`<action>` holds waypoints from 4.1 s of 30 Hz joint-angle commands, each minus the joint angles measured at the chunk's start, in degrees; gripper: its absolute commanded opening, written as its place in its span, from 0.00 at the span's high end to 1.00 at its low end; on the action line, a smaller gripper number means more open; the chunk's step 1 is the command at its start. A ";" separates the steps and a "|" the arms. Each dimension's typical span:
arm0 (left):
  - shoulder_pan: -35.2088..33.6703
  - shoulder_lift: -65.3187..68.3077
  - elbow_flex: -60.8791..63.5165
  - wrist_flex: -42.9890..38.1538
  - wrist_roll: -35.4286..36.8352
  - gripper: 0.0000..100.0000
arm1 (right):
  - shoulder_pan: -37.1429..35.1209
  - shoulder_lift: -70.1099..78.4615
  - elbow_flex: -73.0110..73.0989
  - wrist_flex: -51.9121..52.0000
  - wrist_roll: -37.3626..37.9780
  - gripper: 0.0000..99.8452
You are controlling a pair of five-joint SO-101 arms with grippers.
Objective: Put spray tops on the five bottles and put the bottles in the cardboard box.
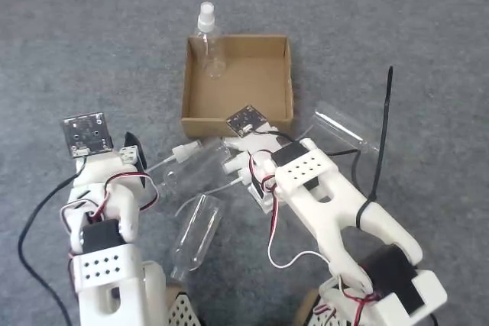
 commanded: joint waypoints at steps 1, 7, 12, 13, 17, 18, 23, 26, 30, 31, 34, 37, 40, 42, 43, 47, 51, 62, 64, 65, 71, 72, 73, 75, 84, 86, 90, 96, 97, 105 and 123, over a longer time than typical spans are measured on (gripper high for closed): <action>-0.09 -1.14 -0.31 -1.93 -0.44 0.89 | -0.40 -0.75 -0.53 -0.84 -0.88 0.72; -0.09 -1.14 -0.31 -1.93 -0.44 0.89 | -0.40 -1.10 -0.53 -2.15 -0.97 0.74; -0.09 -1.14 -0.31 -1.93 -0.44 0.89 | -0.13 -0.66 -0.53 -4.18 -3.16 0.76; -0.09 -1.14 -0.31 -1.93 -0.44 0.89 | -0.13 -0.66 -0.53 -4.26 -3.16 0.76; -0.09 -1.14 -0.31 -1.93 -0.44 0.89 | -0.13 -0.66 -0.53 -4.00 -3.16 0.77; -0.09 -1.14 -0.31 -1.93 -0.44 0.89 | -0.13 -0.66 -0.44 -3.82 -3.16 0.77; -0.09 -1.14 -0.31 -1.93 -0.44 0.89 | -0.31 -1.27 2.20 -4.26 -3.08 0.77; -0.09 -1.14 -0.31 -1.93 -0.44 0.89 | -0.13 -1.27 2.81 -4.18 -3.16 0.83; -0.09 -1.14 -0.31 -1.93 -0.44 0.89 | -0.13 -1.36 2.90 -4.26 -3.25 0.96; -0.09 -1.14 -0.31 -1.93 -0.44 0.89 | -0.13 -1.36 2.90 -4.26 -3.25 0.97; -0.09 -1.14 -0.31 -1.93 -0.44 0.89 | -0.13 -2.33 3.16 -3.74 -3.25 0.99; -0.09 -1.14 -0.31 -2.02 -0.44 0.89 | -0.04 -6.46 4.13 -1.98 -3.34 0.99; -0.09 -1.14 -0.31 -2.02 -0.44 0.89 | -0.22 -12.88 5.80 0.22 -3.34 0.99; -0.09 -1.14 -0.31 -2.02 -0.44 0.89 | -0.31 -17.54 6.86 2.07 -3.34 0.99; -0.09 -1.14 -0.31 -2.02 -0.44 0.89 | -0.31 -19.91 7.12 3.21 -3.34 0.99; -0.09 -1.14 -0.22 -2.02 -0.44 0.89 | -0.48 -28.35 7.21 8.22 -5.63 0.99; -0.09 -1.14 -0.22 -2.02 -0.44 0.89 | -2.15 -35.47 7.21 9.80 -12.66 0.99; 0.00 -1.14 0.04 -1.93 -0.44 0.89 | -3.91 -44.26 7.38 5.93 -15.21 0.99; 0.18 -1.14 0.04 -1.93 -0.44 0.89 | -2.51 -45.85 7.38 6.20 -15.21 0.99; 0.18 -1.14 0.04 -1.85 -0.44 0.89 | -1.54 -46.55 7.38 6.29 -15.21 0.99; -0.09 -1.14 -0.31 -1.76 -0.53 0.89 | 3.47 -50.86 10.55 6.02 -15.21 0.99; -0.09 -1.14 -0.31 -1.76 -0.53 0.89 | 4.53 -51.91 11.69 5.93 -15.21 0.99; -0.09 -1.14 -0.31 -1.76 -0.62 0.89 | 5.67 -53.32 12.57 5.93 -15.21 0.99; -0.09 -1.14 -0.40 -1.93 -1.93 0.89 | 8.13 -56.31 13.71 5.93 -14.95 0.99; 0.35 -0.62 -7.34 4.04 -3.16 0.89 | 13.05 -69.41 24.79 -1.98 -14.68 0.99; 0.35 -0.62 -10.68 6.86 -3.16 0.89 | 13.41 -71.87 25.14 -1.01 -14.68 0.99; 1.49 -0.53 -17.54 12.75 -8.18 0.89 | 13.41 -74.68 25.67 0.48 -14.59 0.99; 5.45 0.00 -23.87 21.10 -17.05 0.89 | 13.41 -75.56 27.78 -0.48 -9.23 0.99; 5.54 0.88 -24.92 22.42 -18.20 0.89 | 13.41 -75.56 27.96 -0.48 -9.05 0.99; 5.63 24.35 -36.44 29.71 -26.37 0.89 | 13.41 -75.21 28.04 -0.48 -8.97 0.99; 6.59 59.43 -53.14 30.86 -37.54 0.81 | 15.78 -75.21 28.13 -0.48 -8.97 0.99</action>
